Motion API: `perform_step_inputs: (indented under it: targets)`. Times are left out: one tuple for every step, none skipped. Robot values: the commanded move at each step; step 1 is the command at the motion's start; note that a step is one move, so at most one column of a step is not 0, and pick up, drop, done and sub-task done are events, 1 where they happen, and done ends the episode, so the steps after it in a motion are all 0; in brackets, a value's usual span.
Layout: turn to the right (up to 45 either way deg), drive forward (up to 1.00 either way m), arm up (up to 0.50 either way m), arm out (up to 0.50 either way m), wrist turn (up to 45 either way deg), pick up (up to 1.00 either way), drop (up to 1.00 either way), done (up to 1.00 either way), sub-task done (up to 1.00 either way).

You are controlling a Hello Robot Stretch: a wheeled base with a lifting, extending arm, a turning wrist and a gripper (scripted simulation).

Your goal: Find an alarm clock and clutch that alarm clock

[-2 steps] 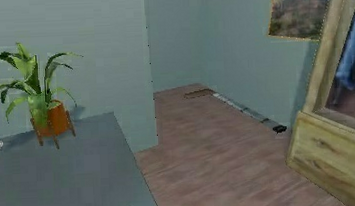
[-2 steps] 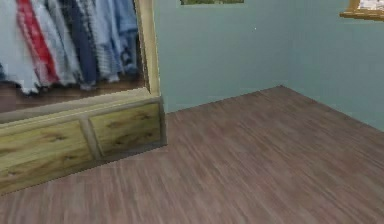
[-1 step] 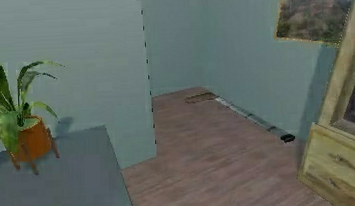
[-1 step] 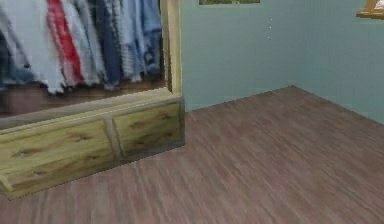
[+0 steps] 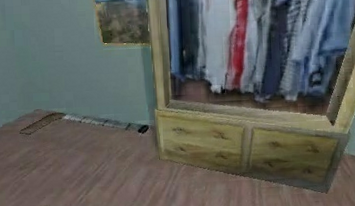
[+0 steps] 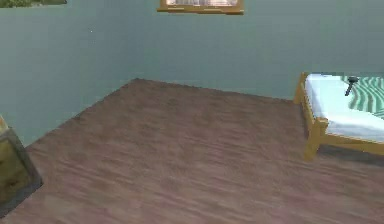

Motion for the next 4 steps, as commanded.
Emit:
perform_step_inputs:
  targets:
    - [45.0, 0.00, 0.00, 0.00, 0.0, 0.00, 0.00, 0.00, 0.00]
    - [24.0, 0.00, 0.00, 0.00, 0.0, 0.00, 0.00, 0.00, 0.00]
    - [0.0, 0.25, 0.00, 0.00, 0.0, 0.00, 0.00, 0.00, 0.00]
    - [45.0, 0.00, 0.00, 0.00, 0.0, 0.00, 0.00, 0.00, 0.00]
